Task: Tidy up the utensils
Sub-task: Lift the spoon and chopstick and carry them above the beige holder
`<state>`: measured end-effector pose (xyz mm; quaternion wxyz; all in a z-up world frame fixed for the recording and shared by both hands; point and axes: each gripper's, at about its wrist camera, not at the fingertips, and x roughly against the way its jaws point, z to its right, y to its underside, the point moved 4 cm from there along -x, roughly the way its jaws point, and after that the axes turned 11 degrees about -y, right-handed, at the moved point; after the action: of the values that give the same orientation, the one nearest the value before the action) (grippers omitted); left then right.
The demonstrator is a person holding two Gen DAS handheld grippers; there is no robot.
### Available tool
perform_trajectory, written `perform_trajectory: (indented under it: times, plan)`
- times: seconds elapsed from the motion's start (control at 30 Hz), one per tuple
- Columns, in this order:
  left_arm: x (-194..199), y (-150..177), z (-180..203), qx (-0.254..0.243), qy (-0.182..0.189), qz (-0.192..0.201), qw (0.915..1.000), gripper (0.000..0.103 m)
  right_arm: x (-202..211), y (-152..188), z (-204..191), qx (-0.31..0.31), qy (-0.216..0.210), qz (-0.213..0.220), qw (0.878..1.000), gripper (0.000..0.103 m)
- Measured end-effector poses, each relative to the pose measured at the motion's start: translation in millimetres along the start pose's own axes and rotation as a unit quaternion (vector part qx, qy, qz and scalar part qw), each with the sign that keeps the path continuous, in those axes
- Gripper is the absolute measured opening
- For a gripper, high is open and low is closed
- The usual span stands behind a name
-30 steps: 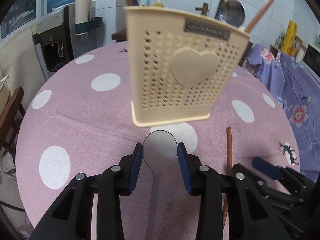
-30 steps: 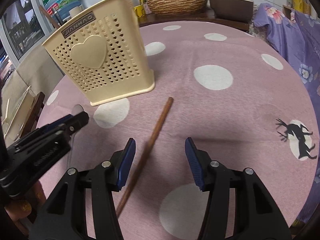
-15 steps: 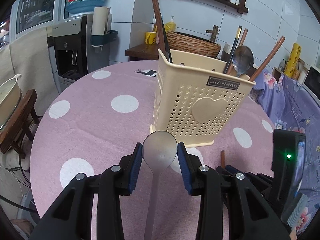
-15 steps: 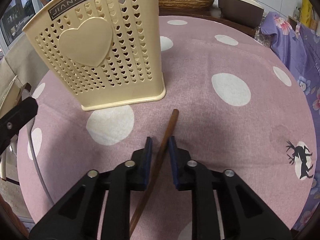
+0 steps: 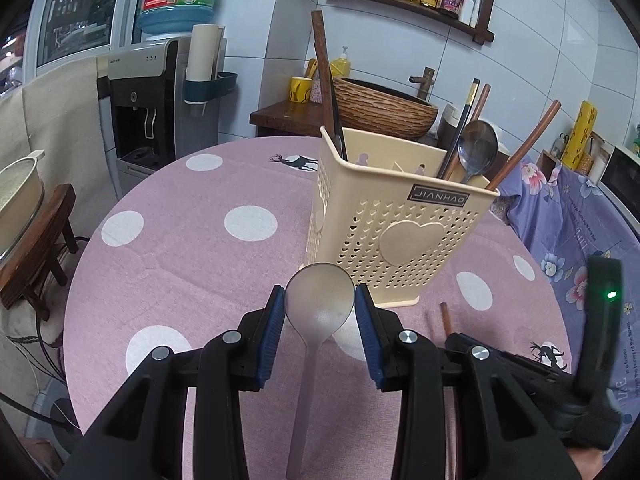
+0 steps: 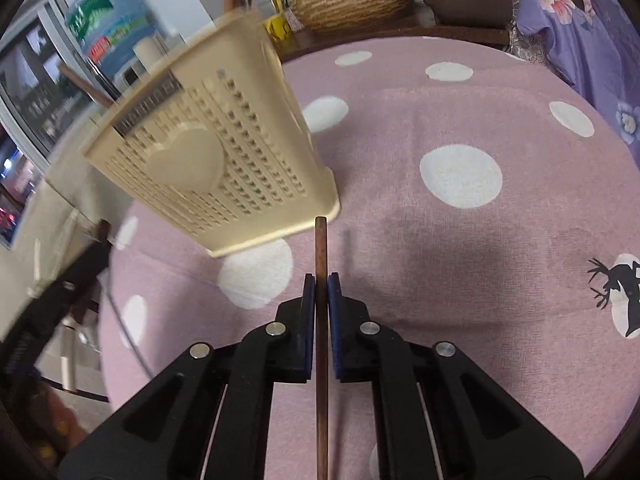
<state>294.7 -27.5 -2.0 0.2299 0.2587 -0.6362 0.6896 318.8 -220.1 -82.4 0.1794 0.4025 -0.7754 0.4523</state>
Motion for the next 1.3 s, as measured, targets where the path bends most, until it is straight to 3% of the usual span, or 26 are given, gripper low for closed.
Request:
perform_trajectory:
  times: [0.13,0.47,1.3]
  plan:
    - [4,-5,-4,0.011,0.007,0.004,0.9999,0.036,33,-11,-9,-0.005,-0.046,0.038,0.998,0.007]
    - [22,-20,-4,0.021,0.025,0.026,0.9991,0.036,107,-33,-56,0.074,-0.106,0.106,0.986,0.007]
    - [52,-60,-4,0.024,0.066,0.058,0.9958,0.036,169,-69,-122,0.211,-0.113,0.155,0.959,0.007]
